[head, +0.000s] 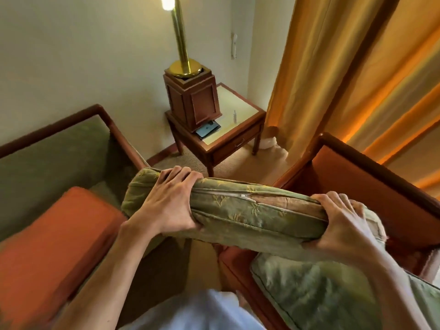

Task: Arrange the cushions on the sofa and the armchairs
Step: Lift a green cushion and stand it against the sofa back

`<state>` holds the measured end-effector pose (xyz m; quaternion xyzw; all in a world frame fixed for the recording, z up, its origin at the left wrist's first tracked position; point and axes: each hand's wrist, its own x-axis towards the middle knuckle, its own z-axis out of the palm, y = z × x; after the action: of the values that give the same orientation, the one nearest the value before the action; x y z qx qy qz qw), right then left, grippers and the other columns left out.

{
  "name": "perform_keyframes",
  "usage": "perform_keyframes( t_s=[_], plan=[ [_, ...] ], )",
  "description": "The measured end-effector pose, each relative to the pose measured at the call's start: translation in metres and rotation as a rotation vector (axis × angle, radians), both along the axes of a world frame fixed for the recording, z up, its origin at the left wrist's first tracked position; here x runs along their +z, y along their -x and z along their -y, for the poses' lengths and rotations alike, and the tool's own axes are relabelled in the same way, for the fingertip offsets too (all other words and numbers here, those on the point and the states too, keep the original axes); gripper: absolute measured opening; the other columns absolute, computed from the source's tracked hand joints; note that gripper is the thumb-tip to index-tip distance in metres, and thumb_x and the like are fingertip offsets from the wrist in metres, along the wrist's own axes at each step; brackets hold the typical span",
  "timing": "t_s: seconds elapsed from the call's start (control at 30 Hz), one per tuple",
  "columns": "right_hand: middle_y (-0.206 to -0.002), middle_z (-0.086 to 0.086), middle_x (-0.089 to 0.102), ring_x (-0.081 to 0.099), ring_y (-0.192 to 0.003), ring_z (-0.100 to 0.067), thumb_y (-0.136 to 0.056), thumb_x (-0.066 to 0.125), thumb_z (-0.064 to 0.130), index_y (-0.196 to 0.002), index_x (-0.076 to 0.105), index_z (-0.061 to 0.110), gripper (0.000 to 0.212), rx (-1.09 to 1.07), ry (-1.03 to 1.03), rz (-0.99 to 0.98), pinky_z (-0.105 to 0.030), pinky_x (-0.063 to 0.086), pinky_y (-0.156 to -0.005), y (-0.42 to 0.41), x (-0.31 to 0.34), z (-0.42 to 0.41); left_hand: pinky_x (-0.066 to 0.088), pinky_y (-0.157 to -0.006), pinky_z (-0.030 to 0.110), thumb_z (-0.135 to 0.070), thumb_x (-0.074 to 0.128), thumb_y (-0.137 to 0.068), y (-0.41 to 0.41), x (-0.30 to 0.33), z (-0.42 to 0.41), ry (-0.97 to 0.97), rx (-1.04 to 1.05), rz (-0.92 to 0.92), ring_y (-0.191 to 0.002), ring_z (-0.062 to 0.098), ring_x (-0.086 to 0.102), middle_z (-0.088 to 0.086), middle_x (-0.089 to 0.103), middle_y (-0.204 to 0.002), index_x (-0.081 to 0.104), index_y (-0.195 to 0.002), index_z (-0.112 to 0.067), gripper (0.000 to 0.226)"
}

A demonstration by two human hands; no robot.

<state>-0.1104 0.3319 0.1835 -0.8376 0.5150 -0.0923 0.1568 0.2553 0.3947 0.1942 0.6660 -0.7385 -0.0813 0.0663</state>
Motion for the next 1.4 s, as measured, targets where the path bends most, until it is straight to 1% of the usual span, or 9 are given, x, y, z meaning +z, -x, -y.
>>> perform_keyframes(
  t_s=[0.27,0.5,0.63,0.7,0.9,1.0,1.1,1.17,1.4],
  plan=[
    [-0.113,0.010,0.052,0.042,-0.109,-0.014,-0.044,0.065,0.081,-0.126,0.056,0.026,0.100,0.436,0.048,-0.023,-0.045,0.030,-0.102,-0.202,0.016,-0.025,0.029,-0.108,0.038,-0.083,0.077,-0.033,-0.147,0.017,-0.171,0.030,0.433,0.047,-0.116,0.018,0.044,-0.006,0.051,-0.122,0.048,-0.132,-0.024,0.119],
    [-0.106,0.022,0.037,0.024,-0.096,0.002,-0.047,0.086,0.064,-0.127,0.051,0.031,0.093,0.767,0.071,-0.024,-0.032,0.025,-0.093,-0.417,0.023,-0.102,0.026,-0.107,0.035,-0.083,0.080,-0.033,-0.281,0.011,-0.338,0.088,0.728,0.040,-0.117,0.016,0.040,-0.004,0.051,-0.127,0.047,-0.135,-0.018,0.125],
    [-0.112,0.018,0.044,0.039,-0.111,-0.010,-0.047,0.088,0.059,-0.127,0.052,0.031,0.092,0.857,0.077,-0.003,-0.034,0.024,-0.100,-0.527,0.032,-0.153,0.028,-0.107,0.036,-0.087,0.076,-0.033,-0.358,0.014,-0.404,0.071,0.852,0.057,-0.116,0.016,0.042,-0.005,0.051,-0.125,0.047,-0.136,-0.019,0.127],
    [-0.114,0.017,0.044,0.038,-0.114,-0.011,-0.051,0.088,0.057,-0.127,0.051,0.033,0.087,0.890,0.095,-0.012,-0.026,0.019,-0.091,-0.572,0.037,-0.170,0.028,-0.108,0.037,-0.090,0.072,-0.032,-0.394,0.014,-0.428,0.083,0.899,0.074,-0.115,0.016,0.043,-0.007,0.051,-0.124,0.047,-0.135,-0.021,0.126],
    [-0.120,0.010,0.050,0.042,-0.118,-0.017,-0.049,0.076,0.068,-0.131,0.051,0.031,0.093,0.956,0.078,-0.025,-0.040,0.029,-0.107,-0.686,0.003,-0.190,0.027,-0.108,0.038,-0.084,0.075,-0.036,-0.472,-0.022,-0.468,0.140,1.011,0.084,-0.120,0.021,0.045,-0.003,0.056,-0.127,0.049,-0.138,-0.019,0.124],
    [-0.133,0.006,0.053,0.042,-0.127,-0.020,-0.051,0.073,0.067,-0.138,0.045,0.031,0.099,0.925,0.034,-0.079,-0.047,0.027,-0.111,-0.723,-0.044,-0.195,0.022,-0.116,0.042,-0.075,0.081,-0.044,-0.501,-0.074,-0.468,0.014,1.092,-0.008,-0.132,0.023,0.040,0.000,0.049,-0.142,0.039,-0.147,-0.019,0.124],
    [-0.157,-0.002,0.034,0.024,-0.147,-0.022,-0.062,0.071,0.069,-0.152,0.026,0.026,0.109,0.912,-0.035,-0.163,-0.055,0.011,-0.120,-0.742,-0.099,-0.201,0.007,-0.122,0.053,-0.042,0.084,-0.071,-0.508,-0.135,-0.455,-0.239,1.225,-0.080,-0.152,0.025,0.011,0.004,0.019,-0.164,0.010,-0.157,-0.018,0.116],
    [-0.164,-0.002,0.016,0.007,-0.152,-0.022,-0.067,0.065,0.076,-0.156,0.014,0.022,0.116,0.941,0.038,-0.184,-0.052,-0.003,-0.120,-0.749,-0.114,-0.216,-0.004,-0.121,0.056,-0.030,0.078,-0.079,-0.503,-0.153,-0.462,-0.282,1.361,-0.059,-0.153,0.028,-0.008,0.009,0.003,-0.166,-0.001,-0.158,-0.014,0.113],
    [-0.165,-0.005,-0.002,-0.011,-0.151,-0.030,-0.060,0.074,0.074,-0.156,-0.005,0.028,0.133,1.045,0.061,-0.354,-0.061,-0.007,-0.117,-0.779,-0.118,-0.157,-0.002,-0.122,0.054,-0.032,0.079,-0.074,-0.521,-0.160,-0.467,-0.305,1.346,-0.076,-0.152,0.028,-0.012,0.009,0.001,-0.165,-0.002,-0.157,-0.015,0.117]
  ],
)
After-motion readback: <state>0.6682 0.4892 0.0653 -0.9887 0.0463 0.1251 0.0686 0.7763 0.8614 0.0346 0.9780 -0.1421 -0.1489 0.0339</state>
